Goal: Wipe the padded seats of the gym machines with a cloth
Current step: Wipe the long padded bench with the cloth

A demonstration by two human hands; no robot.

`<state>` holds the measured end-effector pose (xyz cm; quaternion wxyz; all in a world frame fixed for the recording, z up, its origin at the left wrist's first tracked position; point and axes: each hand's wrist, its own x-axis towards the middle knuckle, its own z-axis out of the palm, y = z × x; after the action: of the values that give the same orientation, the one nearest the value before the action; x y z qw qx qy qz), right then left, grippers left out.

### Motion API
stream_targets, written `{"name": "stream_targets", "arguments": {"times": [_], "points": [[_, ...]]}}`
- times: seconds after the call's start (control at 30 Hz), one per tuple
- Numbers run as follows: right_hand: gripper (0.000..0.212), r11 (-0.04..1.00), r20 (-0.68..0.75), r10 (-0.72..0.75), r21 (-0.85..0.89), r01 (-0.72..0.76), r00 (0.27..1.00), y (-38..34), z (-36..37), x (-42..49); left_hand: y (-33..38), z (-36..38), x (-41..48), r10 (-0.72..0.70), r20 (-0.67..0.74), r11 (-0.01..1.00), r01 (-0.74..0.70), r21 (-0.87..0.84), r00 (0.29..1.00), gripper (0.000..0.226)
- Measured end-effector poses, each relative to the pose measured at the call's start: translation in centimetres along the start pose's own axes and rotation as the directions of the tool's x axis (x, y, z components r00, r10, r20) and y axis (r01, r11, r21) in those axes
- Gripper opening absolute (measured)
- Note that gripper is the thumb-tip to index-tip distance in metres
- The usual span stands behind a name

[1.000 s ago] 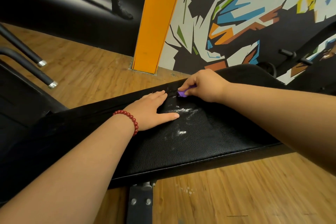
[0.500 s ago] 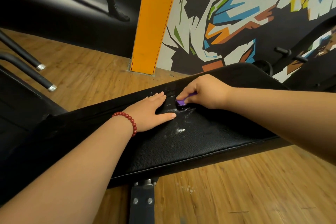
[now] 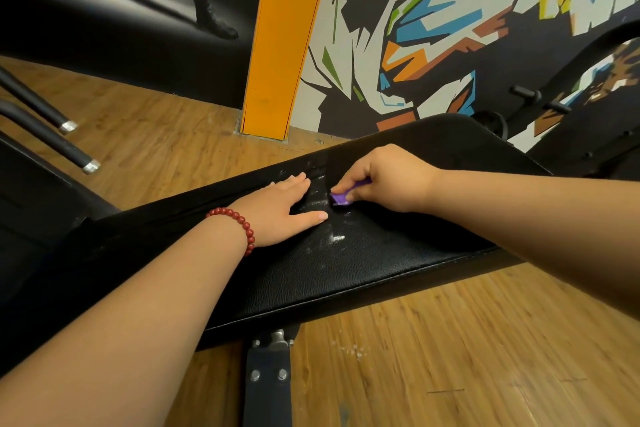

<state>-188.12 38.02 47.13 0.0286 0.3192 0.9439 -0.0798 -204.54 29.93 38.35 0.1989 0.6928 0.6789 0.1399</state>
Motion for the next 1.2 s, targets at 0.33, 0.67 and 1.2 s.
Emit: {"name": "stream_targets", "arguments": {"times": [0.33,0.67,1.2], "points": [[0.024,0.997,0.033,-0.038,0.076,0.036,0.999,-0.7,0.9,-2.8,0.4,0.0,-1.5,0.01,0.012,1.0,-0.01,0.02,1.0,0.072],[0.029,0.997,-0.061,0.043,-0.064,-0.047,0.997,-0.6,0.6,-1.9,0.4,0.3,-2.7,0.025,0.028,1.0,-0.025,0.012,0.999,0.074],[0.029,0.996,-0.045,0.059,-0.06,-0.062,0.997,-2.0,1.0,-4.1,0.9,1.9,-4.1,0.001,-0.009,0.999,0.0,0.051,1.0,0.074]]}}
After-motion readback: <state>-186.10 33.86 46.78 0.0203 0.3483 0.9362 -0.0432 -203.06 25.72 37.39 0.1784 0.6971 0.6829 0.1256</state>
